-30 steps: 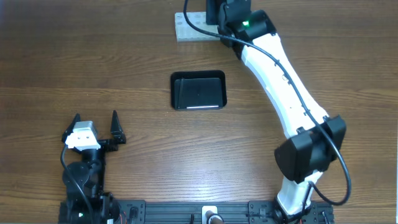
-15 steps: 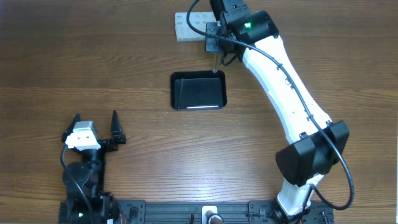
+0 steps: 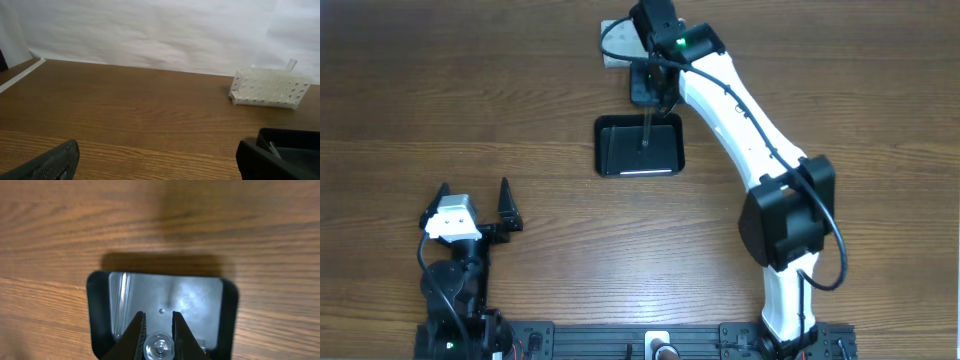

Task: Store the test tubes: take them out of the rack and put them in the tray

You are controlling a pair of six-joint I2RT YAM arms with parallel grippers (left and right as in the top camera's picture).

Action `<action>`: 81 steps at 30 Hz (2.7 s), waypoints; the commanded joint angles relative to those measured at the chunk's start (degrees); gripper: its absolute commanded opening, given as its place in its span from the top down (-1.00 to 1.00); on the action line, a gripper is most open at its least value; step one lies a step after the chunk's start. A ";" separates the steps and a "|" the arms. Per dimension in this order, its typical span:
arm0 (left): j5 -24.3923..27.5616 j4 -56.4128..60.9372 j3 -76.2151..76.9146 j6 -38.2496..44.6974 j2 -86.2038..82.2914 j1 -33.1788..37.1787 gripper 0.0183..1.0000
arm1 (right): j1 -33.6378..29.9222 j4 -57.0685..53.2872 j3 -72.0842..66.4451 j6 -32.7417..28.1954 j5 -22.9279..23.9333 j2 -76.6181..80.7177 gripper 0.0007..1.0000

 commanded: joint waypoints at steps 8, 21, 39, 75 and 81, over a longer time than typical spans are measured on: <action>0.33 -0.13 -0.26 1.01 -0.46 0.20 -0.99 | 0.74 -3.63 0.85 0.74 -1.88 2.95 0.97; 0.33 -0.13 -0.24 1.01 -0.46 0.20 -1.00 | 0.74 -7.04 0.85 -0.37 -1.60 5.51 0.97; 0.33 -0.13 -0.26 1.01 -0.46 0.20 -1.00 | 0.96 -5.40 0.85 -0.33 1.57 9.57 0.71; 0.33 -0.13 -0.24 1.01 -0.46 0.20 -1.00 | -2.64 -14.86 33.48 -0.37 16.70 10.27 -0.49; 0.33 -0.13 -0.24 1.01 -0.46 0.20 -1.00 | -4.83 -6.64 32.15 -4.57 21.88 10.38 -0.76</action>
